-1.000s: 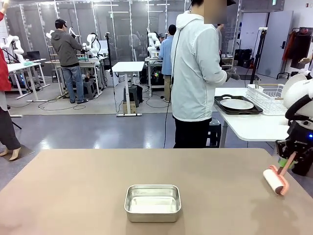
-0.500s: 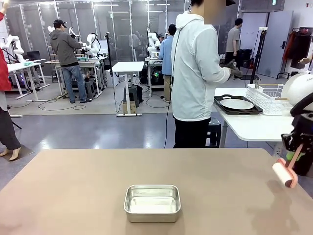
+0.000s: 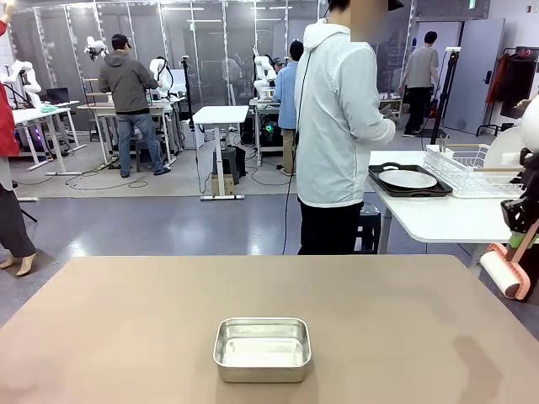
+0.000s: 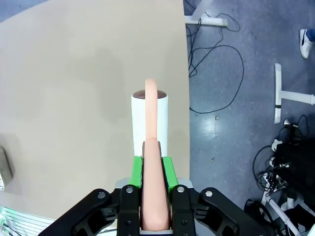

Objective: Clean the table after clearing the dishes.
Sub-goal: When the right (or left) Handle tray is removed, use the right hand (or left hand) to clean the right (or left) side of the table with the Lint Roller, then place the Lint Roller back on top of the Airtight Container.

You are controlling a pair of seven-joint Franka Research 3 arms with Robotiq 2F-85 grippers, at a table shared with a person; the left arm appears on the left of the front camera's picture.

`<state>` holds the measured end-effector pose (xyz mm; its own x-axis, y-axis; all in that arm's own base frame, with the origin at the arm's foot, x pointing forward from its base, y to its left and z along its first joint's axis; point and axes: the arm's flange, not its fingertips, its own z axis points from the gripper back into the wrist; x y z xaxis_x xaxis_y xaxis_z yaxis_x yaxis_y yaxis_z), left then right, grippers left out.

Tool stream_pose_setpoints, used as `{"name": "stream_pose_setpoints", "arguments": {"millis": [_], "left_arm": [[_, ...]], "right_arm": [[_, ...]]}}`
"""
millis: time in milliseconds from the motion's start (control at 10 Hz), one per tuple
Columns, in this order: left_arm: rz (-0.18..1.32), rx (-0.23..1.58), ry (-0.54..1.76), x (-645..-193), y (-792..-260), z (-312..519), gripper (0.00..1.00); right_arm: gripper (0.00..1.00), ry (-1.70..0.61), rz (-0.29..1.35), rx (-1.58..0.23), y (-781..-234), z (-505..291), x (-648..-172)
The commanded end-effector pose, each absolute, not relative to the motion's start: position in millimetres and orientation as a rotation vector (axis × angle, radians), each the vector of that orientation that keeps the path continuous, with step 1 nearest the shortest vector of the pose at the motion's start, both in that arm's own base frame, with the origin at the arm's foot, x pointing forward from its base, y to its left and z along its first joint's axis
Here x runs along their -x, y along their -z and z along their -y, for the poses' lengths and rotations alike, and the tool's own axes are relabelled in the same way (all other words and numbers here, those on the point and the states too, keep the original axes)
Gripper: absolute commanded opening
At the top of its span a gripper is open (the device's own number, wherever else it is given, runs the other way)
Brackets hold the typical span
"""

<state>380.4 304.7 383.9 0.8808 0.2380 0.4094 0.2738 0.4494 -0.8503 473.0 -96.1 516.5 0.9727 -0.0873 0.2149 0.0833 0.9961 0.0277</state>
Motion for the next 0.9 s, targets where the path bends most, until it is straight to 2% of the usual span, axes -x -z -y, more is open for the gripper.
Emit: {"name": "stream_pose_setpoints", "arguments": {"millis": [0,800], "left_arm": [[0.528,1.113,0.035,-377.9,-386.1,-305.5,1.0],[0.528,1.113,0.035,-377.9,-386.1,-305.5,1.0]], "right_arm": [[0.21,0.094,0.211,-0.015,-507.5,100.8,-484.9],[0.21,0.094,0.211,-0.015,-507.5,100.8,-484.9]]}}
